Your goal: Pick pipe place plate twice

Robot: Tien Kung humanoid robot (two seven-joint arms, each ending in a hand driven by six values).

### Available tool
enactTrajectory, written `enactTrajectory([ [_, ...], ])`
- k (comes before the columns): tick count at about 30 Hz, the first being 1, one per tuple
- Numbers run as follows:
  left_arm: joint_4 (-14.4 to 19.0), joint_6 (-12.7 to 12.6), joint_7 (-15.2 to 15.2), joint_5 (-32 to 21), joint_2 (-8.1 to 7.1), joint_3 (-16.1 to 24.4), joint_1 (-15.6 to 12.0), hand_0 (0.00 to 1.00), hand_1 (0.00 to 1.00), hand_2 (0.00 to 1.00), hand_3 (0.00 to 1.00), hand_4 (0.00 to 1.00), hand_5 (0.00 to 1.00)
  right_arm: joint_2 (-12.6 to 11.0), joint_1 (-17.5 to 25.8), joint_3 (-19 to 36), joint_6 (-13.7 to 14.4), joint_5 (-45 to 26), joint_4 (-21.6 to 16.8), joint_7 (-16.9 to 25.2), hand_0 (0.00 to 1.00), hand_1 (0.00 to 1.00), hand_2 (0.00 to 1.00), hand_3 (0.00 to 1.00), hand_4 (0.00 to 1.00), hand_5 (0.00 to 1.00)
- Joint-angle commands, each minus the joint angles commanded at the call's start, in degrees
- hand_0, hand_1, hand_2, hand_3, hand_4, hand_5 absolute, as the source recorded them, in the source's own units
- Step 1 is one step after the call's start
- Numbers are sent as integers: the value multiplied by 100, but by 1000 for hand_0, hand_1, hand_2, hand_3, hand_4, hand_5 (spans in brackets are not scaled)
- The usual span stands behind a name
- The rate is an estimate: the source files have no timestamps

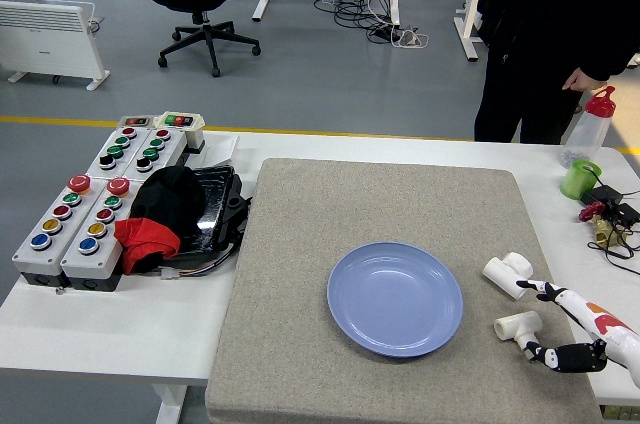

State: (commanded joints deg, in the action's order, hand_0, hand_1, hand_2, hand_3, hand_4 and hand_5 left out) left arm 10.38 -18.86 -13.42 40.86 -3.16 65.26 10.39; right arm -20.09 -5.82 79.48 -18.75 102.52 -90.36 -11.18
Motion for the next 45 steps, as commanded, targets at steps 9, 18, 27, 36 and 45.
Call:
enactTrajectory([
  [9, 0, 0, -4, -18, -1, -14, 13, 723, 769, 736, 693, 442, 998, 7, -52, -187, -36, 116, 45, -219, 980, 931, 998, 918, 744, 176],
  [18, -1, 4, -7, -17, -3, -21, 19, 723, 769, 736, 694, 442, 998, 21, -184, -425, -26, 426, 68, -391, 964, 918, 990, 912, 751, 202],
  [27, -2, 5, -3, -30, -4, -27, 23, 723, 769, 736, 695, 442, 998, 14, -255, -615, 2, 599, 120, -520, 945, 900, 983, 910, 754, 210],
  [36, 4, 1, -24, 42, 3, 16, 3, 724, 769, 736, 695, 442, 998, 43, -307, -827, 367, 928, 211, -715, 724, 744, 824, 812, 664, 148],
  [45, 8, 3, -42, 130, 2, 66, -33, 724, 769, 736, 695, 442, 998, 46, -280, -898, 497, 826, 257, -737, 549, 614, 668, 759, 535, 67],
])
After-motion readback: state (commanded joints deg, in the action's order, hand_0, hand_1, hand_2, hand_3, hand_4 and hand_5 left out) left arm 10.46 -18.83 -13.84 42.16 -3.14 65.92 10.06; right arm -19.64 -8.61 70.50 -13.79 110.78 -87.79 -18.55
